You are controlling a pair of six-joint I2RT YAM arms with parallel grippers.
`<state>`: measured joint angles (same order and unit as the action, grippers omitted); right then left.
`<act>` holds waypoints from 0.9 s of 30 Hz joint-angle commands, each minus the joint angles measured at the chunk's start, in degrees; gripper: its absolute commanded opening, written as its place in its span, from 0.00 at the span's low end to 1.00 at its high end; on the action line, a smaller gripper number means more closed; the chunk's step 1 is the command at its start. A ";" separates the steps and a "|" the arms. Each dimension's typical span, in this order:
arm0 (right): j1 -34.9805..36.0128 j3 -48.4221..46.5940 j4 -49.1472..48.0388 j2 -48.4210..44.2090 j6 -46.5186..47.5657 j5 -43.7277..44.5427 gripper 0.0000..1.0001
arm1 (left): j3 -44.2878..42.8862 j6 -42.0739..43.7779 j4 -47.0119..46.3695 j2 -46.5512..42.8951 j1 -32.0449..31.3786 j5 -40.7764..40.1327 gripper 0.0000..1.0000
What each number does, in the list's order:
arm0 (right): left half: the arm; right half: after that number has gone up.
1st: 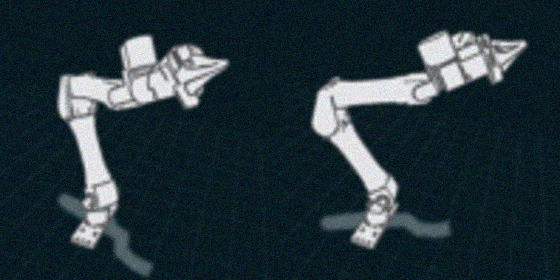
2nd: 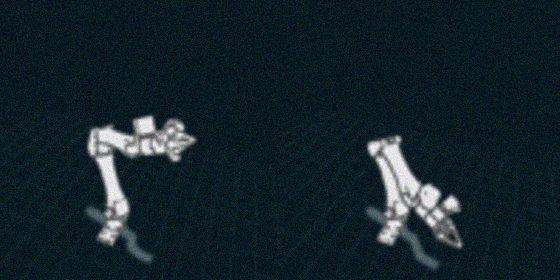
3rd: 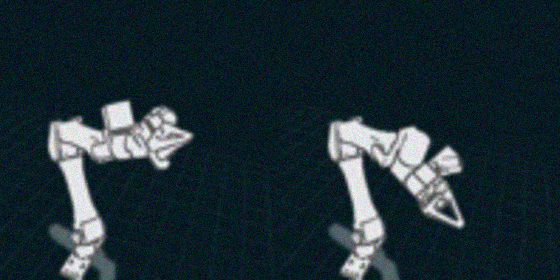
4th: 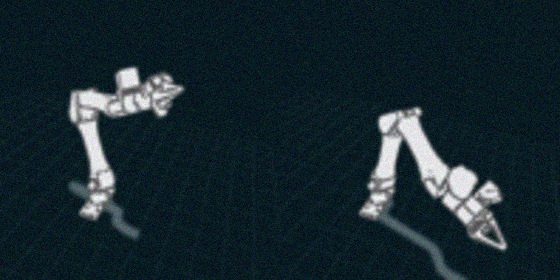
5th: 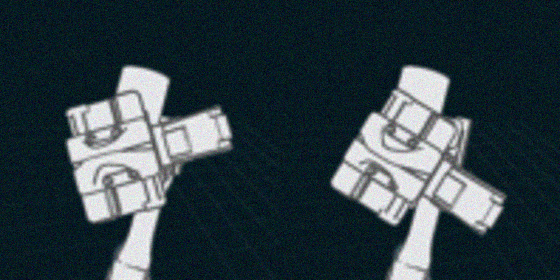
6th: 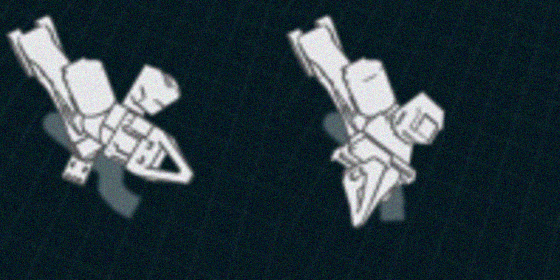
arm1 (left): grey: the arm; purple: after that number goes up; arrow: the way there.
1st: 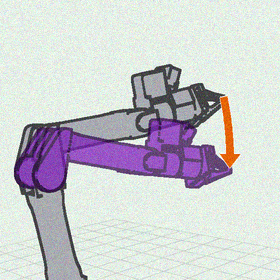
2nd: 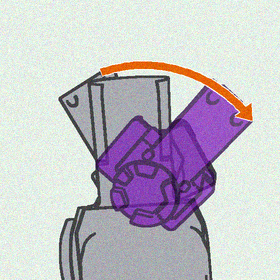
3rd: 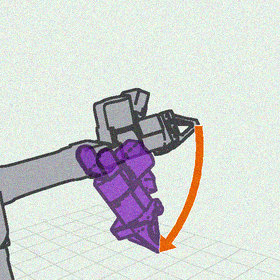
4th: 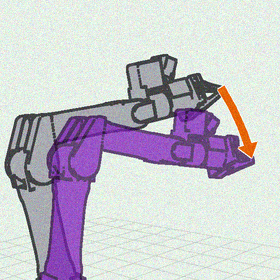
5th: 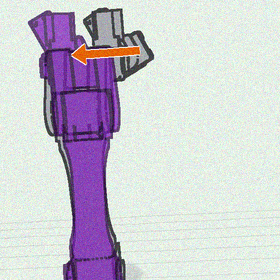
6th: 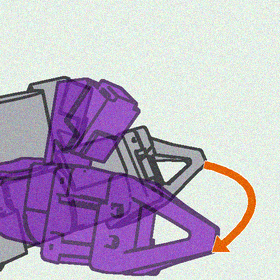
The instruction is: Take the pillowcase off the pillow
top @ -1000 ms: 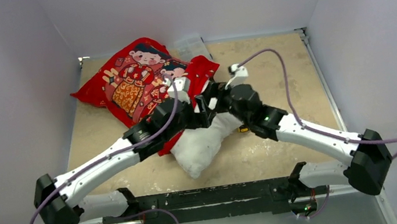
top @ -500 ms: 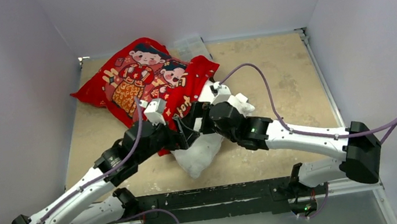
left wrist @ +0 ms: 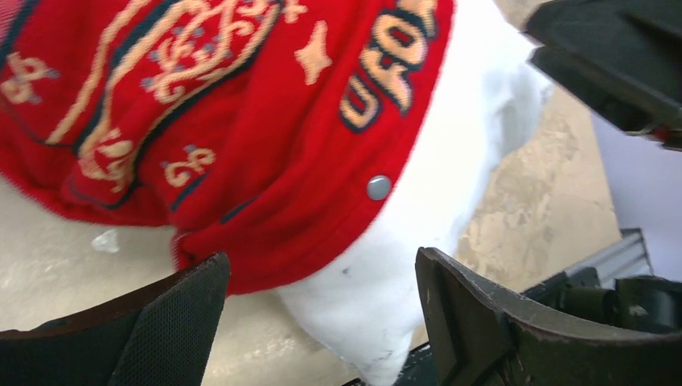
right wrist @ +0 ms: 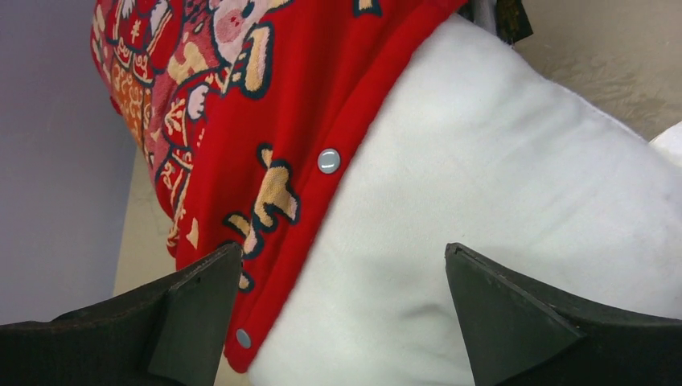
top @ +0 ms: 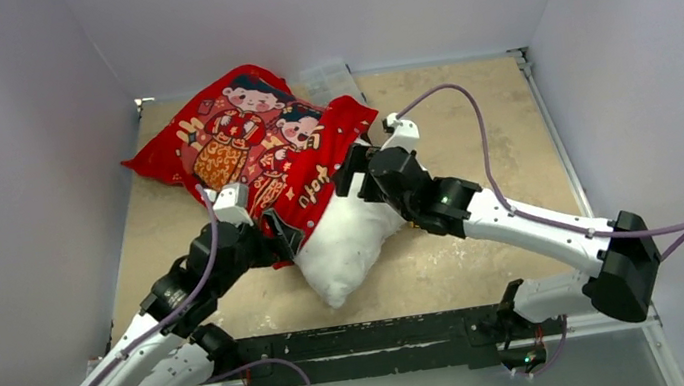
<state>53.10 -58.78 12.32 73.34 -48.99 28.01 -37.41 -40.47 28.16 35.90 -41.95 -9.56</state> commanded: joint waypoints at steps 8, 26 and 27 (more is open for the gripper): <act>4.61 -1.72 7.43 -2.15 5.67 -5.50 0.99 | -3.58 -9.68 7.52 7.27 0.21 -19.41 0.87; 14.93 -1.27 5.01 20.79 -1.04 -3.77 0.99 | -0.13 -11.35 3.59 6.17 0.99 -18.27 0.88; 14.85 -1.11 4.38 22.57 -1.13 -3.22 0.99 | 0.13 -11.66 4.05 5.72 0.98 -18.60 0.88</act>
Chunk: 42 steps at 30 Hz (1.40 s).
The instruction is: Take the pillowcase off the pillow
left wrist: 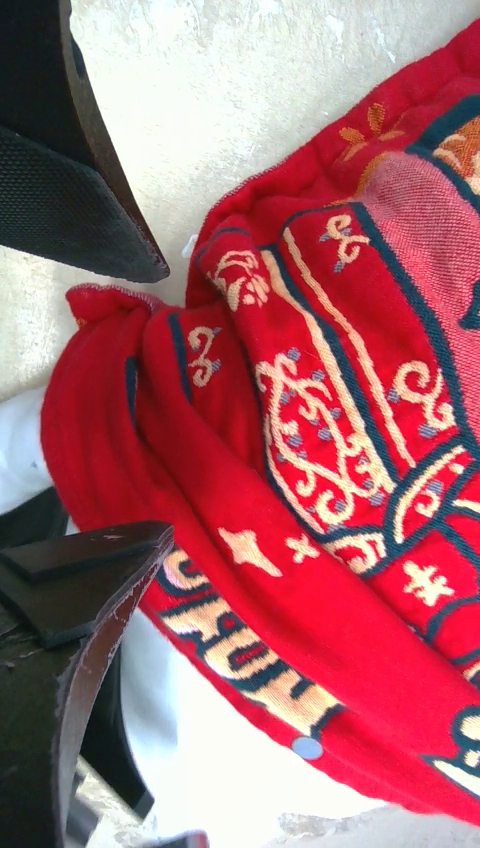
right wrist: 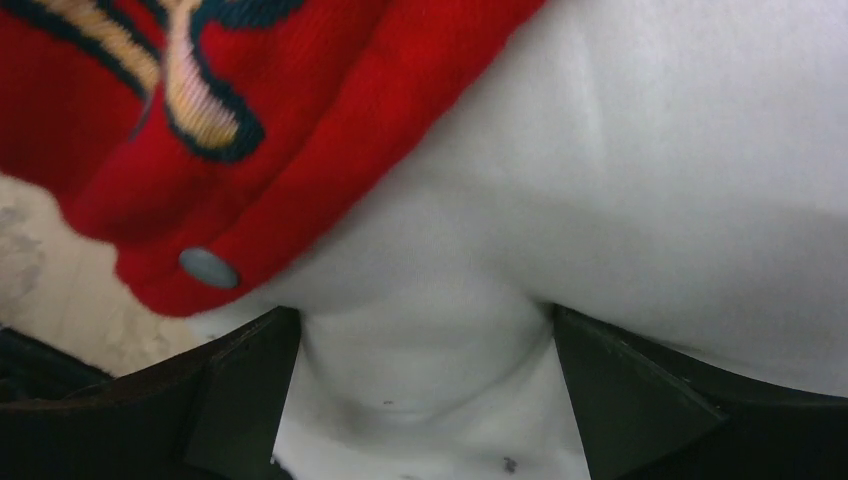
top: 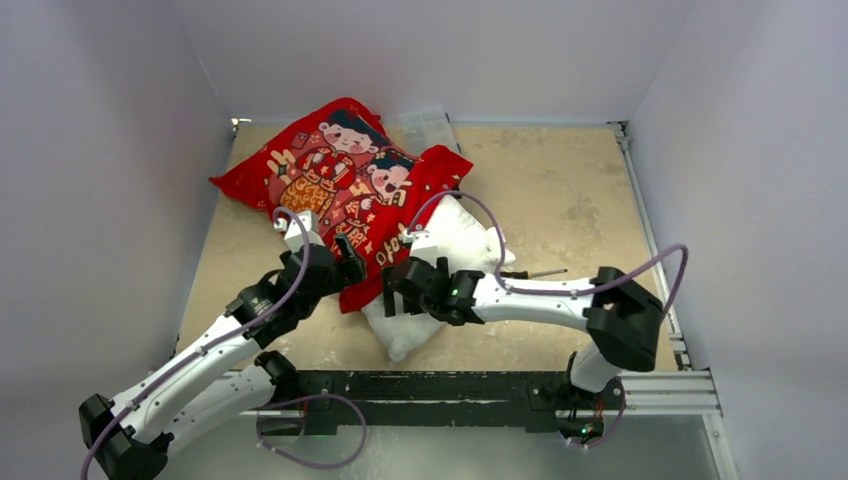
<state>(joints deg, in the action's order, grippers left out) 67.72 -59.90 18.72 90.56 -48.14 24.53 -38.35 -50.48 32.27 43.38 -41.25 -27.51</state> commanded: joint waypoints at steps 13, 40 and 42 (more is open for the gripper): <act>-0.52 -1.10 -2.02 10.60 -4.28 6.66 0.00 | 4.54 -3.13 -0.74 -2.85 0.25 -0.89 0.88; -12.89 6.43 -1.96 -28.25 -3.20 10.44 0.00 | 6.26 -3.89 -11.90 9.97 4.30 -11.85 0.00; -13.85 5.79 -1.39 -33.26 -3.05 11.17 0.00 | 6.44 -4.44 -12.19 10.59 6.17 -13.19 0.00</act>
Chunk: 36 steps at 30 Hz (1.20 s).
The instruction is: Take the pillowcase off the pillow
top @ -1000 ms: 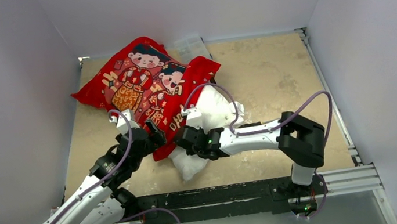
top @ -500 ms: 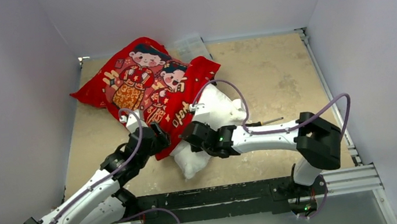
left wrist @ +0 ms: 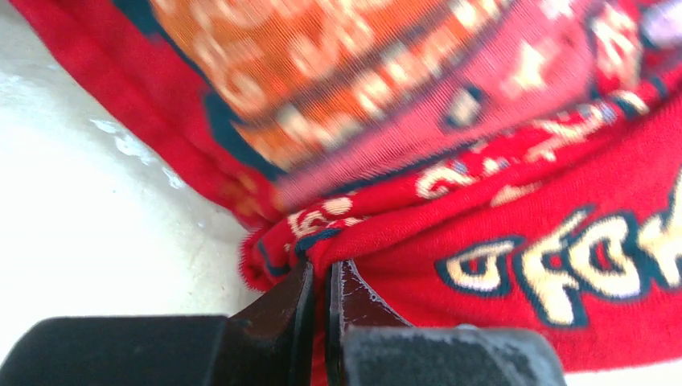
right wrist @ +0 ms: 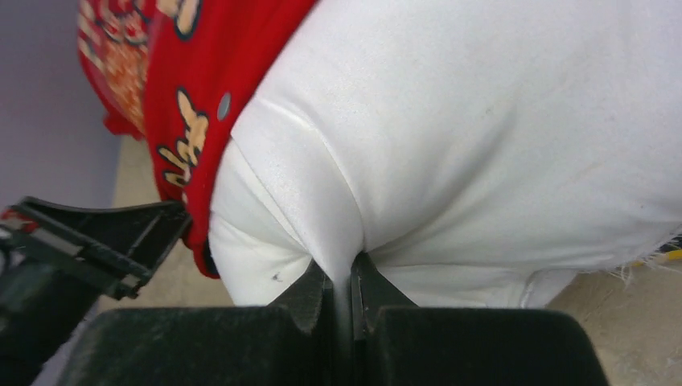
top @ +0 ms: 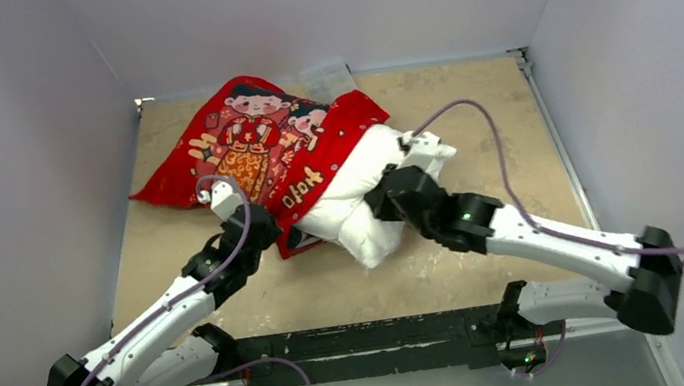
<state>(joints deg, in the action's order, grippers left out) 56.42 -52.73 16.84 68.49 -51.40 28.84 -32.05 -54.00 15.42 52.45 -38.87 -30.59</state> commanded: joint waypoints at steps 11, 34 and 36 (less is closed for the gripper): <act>-3.51 -5.51 -1.47 -28.02 4.93 4.78 0.00 | -0.60 -0.18 -0.97 10.87 20.22 -5.18 0.00; 5.14 1.15 -32.33 -0.98 21.18 -36.77 0.00 | -22.18 13.30 5.97 7.85 25.16 13.78 0.57; 6.02 -0.16 -32.98 3.14 20.92 -36.62 0.00 | -22.96 14.53 8.57 6.10 25.16 14.83 0.60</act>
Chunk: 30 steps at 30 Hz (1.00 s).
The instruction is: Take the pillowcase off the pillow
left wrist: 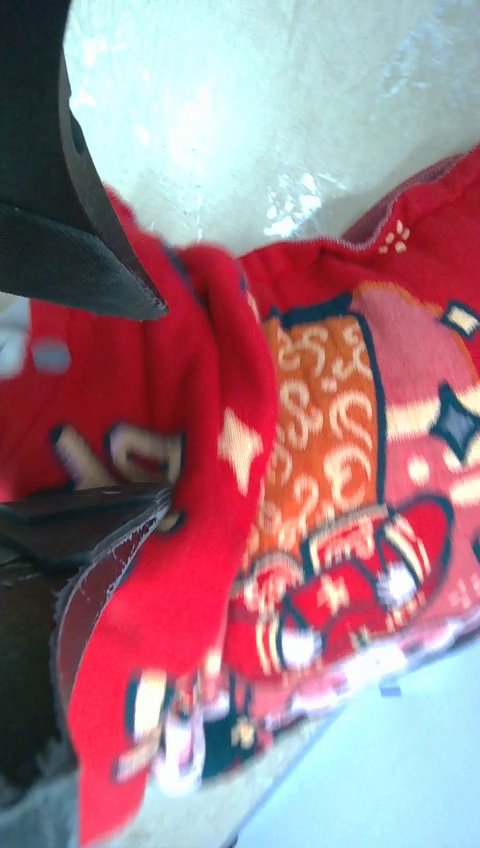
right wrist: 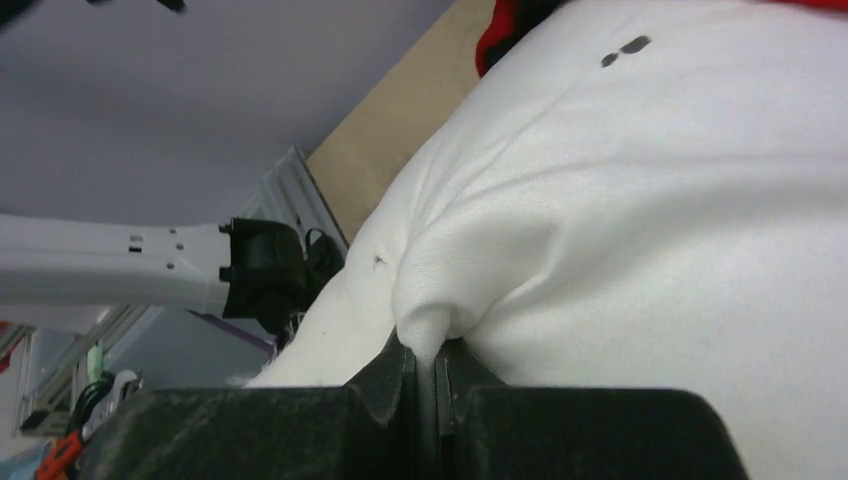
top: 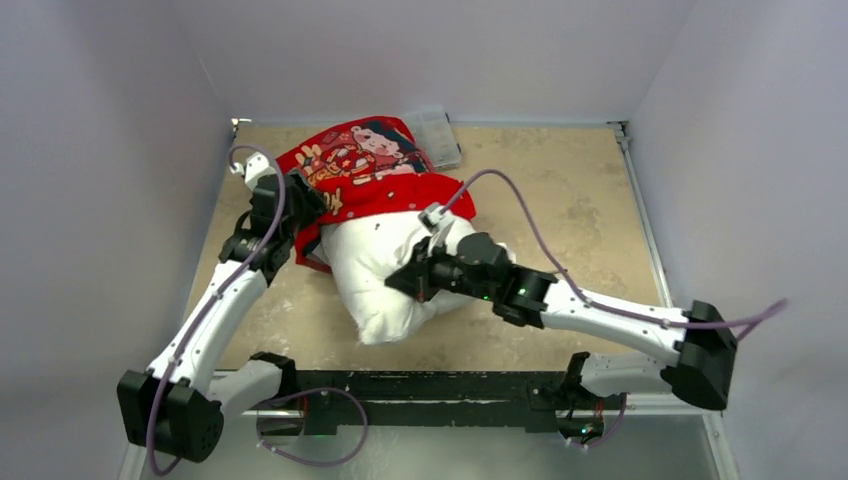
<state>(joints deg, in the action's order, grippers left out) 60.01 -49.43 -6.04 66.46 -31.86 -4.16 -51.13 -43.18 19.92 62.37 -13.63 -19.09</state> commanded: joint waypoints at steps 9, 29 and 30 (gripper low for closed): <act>4.57 -10.57 -10.70 20.05 1.26 -1.51 0.47 | -5.26 8.27 13.45 -9.24 -0.08 8.59 0.78; -11.67 -12.30 1.59 6.86 -0.07 17.34 0.84 | -6.34 7.27 15.30 -11.97 -3.21 18.78 0.94; -13.79 -11.35 1.09 6.51 0.18 16.61 0.85 | -6.11 6.67 14.61 -11.72 -5.32 18.14 0.95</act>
<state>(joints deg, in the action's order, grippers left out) 54.24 -63.99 -3.92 75.83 -31.77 11.03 -57.04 -35.27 38.13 50.39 -14.68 -3.16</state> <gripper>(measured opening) 0.825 0.936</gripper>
